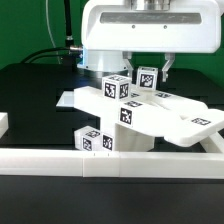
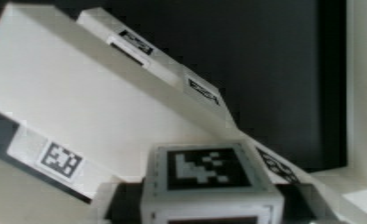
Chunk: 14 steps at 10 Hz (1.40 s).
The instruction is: Assemble chair
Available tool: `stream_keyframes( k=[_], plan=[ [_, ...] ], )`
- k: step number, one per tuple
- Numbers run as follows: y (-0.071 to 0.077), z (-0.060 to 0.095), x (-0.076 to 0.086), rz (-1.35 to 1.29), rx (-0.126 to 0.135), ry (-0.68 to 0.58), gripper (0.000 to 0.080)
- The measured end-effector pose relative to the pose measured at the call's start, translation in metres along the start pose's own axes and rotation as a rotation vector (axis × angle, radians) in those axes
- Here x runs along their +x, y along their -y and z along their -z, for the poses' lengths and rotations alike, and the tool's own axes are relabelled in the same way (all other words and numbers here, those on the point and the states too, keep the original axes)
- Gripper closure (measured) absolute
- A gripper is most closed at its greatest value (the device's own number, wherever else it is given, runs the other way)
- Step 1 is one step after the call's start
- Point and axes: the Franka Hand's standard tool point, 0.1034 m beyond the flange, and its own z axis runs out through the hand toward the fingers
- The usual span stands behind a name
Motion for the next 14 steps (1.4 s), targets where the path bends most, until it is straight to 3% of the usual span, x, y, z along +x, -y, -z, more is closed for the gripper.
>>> stream_keyframes(
  k=[3,6,14],
  plan=[
    [-0.0024,-0.0005,0.0000,-0.275,0.022,0.002,0.0518],
    [-0.0023,-0.0010,0.0036,-0.551,0.061,-0.043,0.0518],
    [0.0005,-0.0011,0.0036,-1.028,0.080,-0.026,0.0517]
  ],
)
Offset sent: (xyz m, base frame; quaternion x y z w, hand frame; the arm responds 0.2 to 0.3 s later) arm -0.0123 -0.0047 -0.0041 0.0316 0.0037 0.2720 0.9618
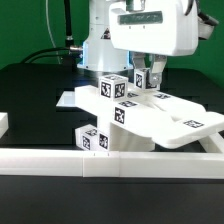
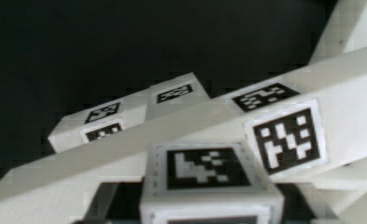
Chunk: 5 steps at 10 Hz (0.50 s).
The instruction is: Assemble chair
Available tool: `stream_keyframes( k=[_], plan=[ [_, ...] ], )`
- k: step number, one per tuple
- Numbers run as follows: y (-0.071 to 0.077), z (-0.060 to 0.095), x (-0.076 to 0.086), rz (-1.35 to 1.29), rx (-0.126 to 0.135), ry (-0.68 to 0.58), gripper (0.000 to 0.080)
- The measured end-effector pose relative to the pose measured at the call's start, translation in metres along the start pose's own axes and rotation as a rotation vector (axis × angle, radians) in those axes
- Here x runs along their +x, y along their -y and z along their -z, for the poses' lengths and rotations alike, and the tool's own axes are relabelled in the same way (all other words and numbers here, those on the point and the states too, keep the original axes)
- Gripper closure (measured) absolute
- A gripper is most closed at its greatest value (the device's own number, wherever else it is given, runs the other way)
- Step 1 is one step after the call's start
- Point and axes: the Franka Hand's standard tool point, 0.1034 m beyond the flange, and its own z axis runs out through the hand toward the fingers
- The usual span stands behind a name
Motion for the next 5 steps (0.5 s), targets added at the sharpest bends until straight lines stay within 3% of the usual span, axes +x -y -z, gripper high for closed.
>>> stream_keyframes(
  k=[5],
  plan=[
    [0.0010,-0.0001,-0.0026,-0.292,0.005,0.012,0.0517]
  ],
)
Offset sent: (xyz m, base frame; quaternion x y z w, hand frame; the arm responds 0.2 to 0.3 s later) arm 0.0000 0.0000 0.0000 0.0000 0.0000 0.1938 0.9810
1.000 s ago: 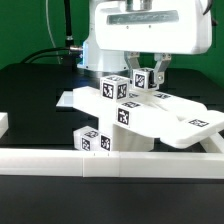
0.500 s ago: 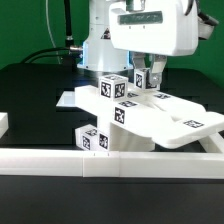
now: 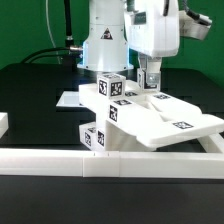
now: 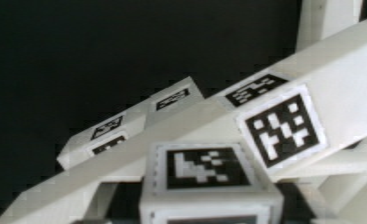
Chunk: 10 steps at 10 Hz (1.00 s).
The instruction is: Assemble chair
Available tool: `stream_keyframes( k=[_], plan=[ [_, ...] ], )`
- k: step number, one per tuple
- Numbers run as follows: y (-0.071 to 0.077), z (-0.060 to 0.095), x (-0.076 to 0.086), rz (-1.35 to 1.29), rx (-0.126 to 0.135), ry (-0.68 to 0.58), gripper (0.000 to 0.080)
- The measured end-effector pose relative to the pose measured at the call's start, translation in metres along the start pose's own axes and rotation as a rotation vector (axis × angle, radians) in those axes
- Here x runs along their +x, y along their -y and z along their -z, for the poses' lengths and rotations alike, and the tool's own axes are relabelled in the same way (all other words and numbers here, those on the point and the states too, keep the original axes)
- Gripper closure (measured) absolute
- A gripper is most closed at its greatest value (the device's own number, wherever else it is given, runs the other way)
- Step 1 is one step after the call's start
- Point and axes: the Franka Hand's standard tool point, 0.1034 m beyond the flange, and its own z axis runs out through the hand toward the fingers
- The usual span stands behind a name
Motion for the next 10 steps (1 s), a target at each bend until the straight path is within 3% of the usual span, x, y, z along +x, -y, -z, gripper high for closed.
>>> stream_keyframes(
  k=[2,3,4,5,10],
  plan=[
    [-0.0004,-0.0008,-0.0002,0.027,-0.001,0.000,0.0489],
    [-0.0007,-0.0014,-0.0001,0.027,-0.002,-0.001,0.0297],
    [-0.0008,-0.0016,0.0000,0.060,-0.003,-0.001,0.0297],
    [-0.0009,-0.0018,0.0001,0.140,-0.003,-0.001,0.0179],
    [-0.0022,-0.0037,-0.0017,0.575,-0.014,-0.011,0.0150]
  ],
)
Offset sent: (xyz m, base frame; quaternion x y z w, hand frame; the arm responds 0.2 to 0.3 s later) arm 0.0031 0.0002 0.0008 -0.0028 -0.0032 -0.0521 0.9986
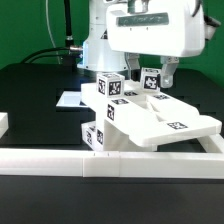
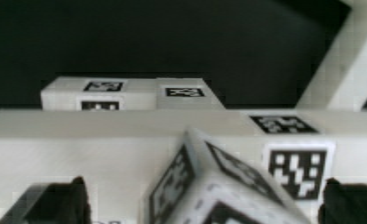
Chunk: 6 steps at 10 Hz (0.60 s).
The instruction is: Assemble chair
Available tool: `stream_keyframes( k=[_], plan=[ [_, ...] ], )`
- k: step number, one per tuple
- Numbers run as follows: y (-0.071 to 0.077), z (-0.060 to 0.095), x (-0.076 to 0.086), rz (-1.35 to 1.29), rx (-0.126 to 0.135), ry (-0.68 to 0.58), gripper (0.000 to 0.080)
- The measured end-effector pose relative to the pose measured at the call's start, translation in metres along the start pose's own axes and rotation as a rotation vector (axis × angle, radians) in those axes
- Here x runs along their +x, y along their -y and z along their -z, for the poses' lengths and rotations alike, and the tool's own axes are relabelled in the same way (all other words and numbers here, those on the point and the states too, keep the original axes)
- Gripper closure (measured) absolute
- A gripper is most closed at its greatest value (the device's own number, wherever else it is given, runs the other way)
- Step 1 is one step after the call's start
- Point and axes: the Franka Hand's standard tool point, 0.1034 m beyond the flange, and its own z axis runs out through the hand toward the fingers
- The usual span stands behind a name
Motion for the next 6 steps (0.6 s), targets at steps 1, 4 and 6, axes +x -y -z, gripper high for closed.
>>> stream_keyframes(
  k=[1,4,6],
  plan=[
    [0.0008,-0.0007,-0.0021,0.052,-0.001,0.001,0.0150],
    [0.0014,-0.0001,-0.0013,0.287,-0.006,-0.005,0.0150],
    [0.0016,0.0002,-0.0010,0.453,-0.011,-0.008,0.0150]
  ],
)
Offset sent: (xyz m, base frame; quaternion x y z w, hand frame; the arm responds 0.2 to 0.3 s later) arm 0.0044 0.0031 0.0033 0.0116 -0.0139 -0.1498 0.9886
